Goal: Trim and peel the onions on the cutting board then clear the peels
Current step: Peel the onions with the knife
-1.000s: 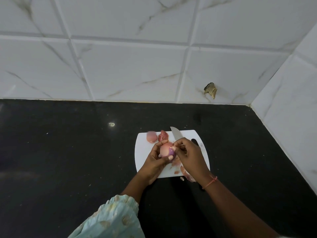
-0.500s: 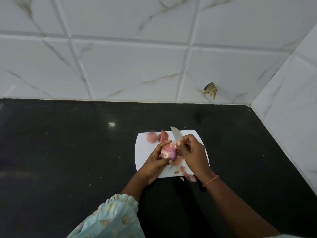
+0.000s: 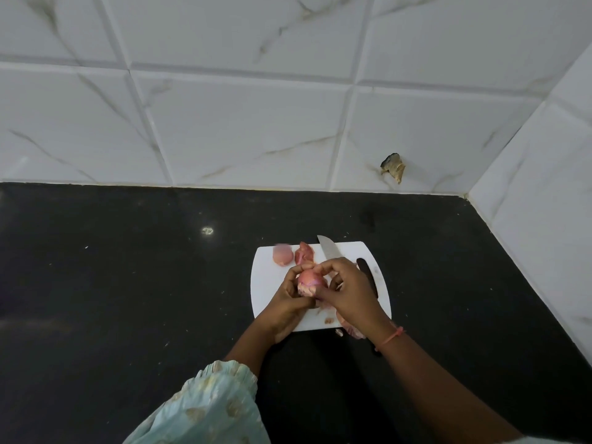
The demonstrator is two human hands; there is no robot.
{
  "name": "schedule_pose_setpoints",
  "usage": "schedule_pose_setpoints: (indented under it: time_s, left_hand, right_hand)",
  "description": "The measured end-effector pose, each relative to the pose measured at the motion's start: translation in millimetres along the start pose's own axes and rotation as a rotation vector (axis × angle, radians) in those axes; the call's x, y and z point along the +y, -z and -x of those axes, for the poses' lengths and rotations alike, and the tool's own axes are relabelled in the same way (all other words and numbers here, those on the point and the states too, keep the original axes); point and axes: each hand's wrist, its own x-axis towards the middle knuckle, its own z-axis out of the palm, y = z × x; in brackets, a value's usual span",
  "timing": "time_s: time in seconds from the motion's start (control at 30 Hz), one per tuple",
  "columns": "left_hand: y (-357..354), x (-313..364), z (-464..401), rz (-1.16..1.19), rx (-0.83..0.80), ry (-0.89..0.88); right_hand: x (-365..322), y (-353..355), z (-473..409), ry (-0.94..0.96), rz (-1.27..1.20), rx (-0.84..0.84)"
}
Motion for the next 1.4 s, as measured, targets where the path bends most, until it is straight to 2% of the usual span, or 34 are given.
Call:
schedule_pose_setpoints:
  time_s: [0.1, 0.23, 0.4, 0.47, 0.6, 0.7, 0.77, 0.87, 1.0, 1.4]
  left_hand:
    - [-1.9, -1.7, -0.7, -0.018, -0.003, 0.015]
    - [-4.9, -2.0, 0.6, -0.072, 0.028, 0.033]
    - [-5.1, -1.8, -1.1, 0.006, 0.06, 0.048]
    - [-4.6, -2.3, -2.5, 0.007, 0.062, 0.067]
    - [-8.3, 0.2, -1.5, -0.089, 0.092, 0.088]
    - [-10.2, 0.7, -2.0, -0.041, 0.091, 0.105]
    - [-9.8, 0.8, -2.2, -0.015, 0.099, 0.097]
    - [-8.4, -0.1, -1.7, 0.003, 0.092, 0.095]
    - [-12.7, 3.1, 0.4, -0.032, 0.098, 0.091]
    - [-17.3, 6.2, 3.2, -0.055, 0.078, 0.047]
  right_hand:
    - [0.9, -1.6, 0.6, 0.059, 0.053, 0.108]
    - [1.0, -2.4, -2.4, -0.044, -0.077, 0.135]
    - [3.6, -4.6, -8.0, -0.332, -0.606, 0.214]
    - [10.5, -2.6, -10.1, -0.409, -0.73, 0.249]
    - [26.7, 1.0, -13.0, -0.366, -0.491, 0.325]
    - [27.1, 2.6, -11.2, -0.293, -0.283, 0.182]
    - [23.0, 1.9, -7.6, -0.182, -0.119, 0.101]
    - [15.9, -0.6, -1.9, 0.075, 0.091, 0.125]
    - [5.8, -2.8, 6.9, 0.095, 0.077, 0.029]
    - [1.8, -2.4, 4.4, 0.117, 0.121, 0.08]
